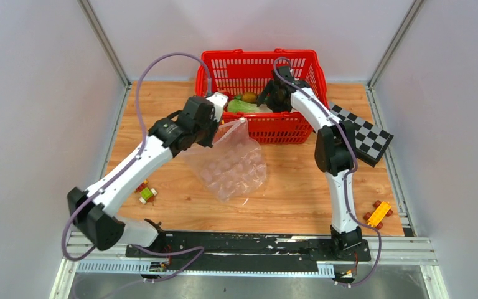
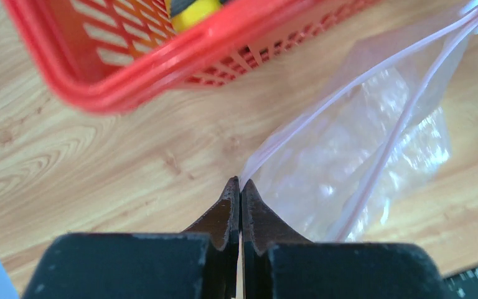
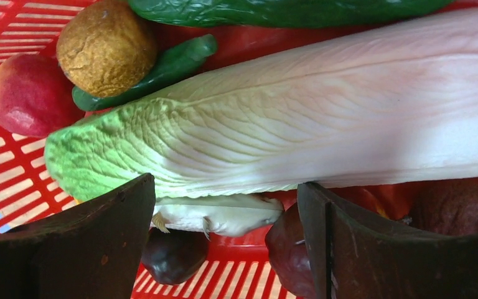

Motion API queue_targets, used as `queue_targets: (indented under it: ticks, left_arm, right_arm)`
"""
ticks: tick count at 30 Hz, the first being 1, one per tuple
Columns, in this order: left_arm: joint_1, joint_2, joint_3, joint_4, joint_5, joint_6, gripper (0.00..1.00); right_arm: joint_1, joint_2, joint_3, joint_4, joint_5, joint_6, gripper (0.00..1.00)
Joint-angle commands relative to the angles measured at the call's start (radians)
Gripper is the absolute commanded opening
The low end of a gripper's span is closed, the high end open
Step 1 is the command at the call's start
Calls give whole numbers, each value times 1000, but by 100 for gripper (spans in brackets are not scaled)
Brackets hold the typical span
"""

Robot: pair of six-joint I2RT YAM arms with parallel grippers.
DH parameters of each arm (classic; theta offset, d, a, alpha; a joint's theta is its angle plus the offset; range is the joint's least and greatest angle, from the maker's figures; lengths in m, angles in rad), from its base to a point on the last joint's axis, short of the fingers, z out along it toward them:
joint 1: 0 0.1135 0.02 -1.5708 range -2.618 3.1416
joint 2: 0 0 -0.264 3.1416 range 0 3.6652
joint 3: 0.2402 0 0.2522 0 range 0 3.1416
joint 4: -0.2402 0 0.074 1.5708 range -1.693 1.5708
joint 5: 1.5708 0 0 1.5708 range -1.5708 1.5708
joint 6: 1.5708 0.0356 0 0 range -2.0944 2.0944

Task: Place the food in the zip-top bag and seal the zipper
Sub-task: Adjust the bin at the center of the board, then pick up the fake vegetable from the bin.

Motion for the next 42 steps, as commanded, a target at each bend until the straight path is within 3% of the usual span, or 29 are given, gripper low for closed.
queue_targets:
  ticks: [1, 4, 7, 14, 18, 23, 28, 30, 34, 37, 39, 42]
  left_arm:
    - [-1, -168, 7, -136, 112, -1, 0]
    - [-2, -238, 40, -256, 112, 13, 0]
    - [-2, -286, 79, -342, 27, 5, 0]
    - [-2, -313, 142, -508, -78, 1, 0]
    - [-2, -296, 171, -553, -85, -4, 0]
    - [-2, -279, 159, -529, -10, -14, 0]
    - [-9, -281, 96, -472, 103, -31, 0]
    - [-18, -283, 78, -456, 105, -42, 0]
    - [-29, -287, 49, -442, 105, -56, 0]
    - [-36, -292, 31, -424, 111, -66, 0]
    - [-38, -293, 21, -413, 114, -70, 0]
    - [-39, -292, 4, -401, 114, -73, 0]
  right_arm:
    - [31, 32, 23, -88, 133, 147, 85]
    - [41, 10, -1, -105, 138, 276, 86]
    - [47, 14, 6, -124, 142, 371, 87]
    - [49, 128, 158, -186, 178, 423, 99]
    - [54, 175, 158, -204, 138, 450, 99]
    - [56, 185, 129, -180, 194, 426, 98]
    - [54, 181, 96, -122, 192, 346, 76]
    - [52, 174, 75, -105, 182, 328, 54]
    - [53, 137, 53, -78, 172, 286, 30]
    - [54, 88, 30, -42, 165, 244, 20]
    - [54, 42, 9, -11, 164, 204, 2]
    - [52, -20, -49, 44, 158, 165, 0]
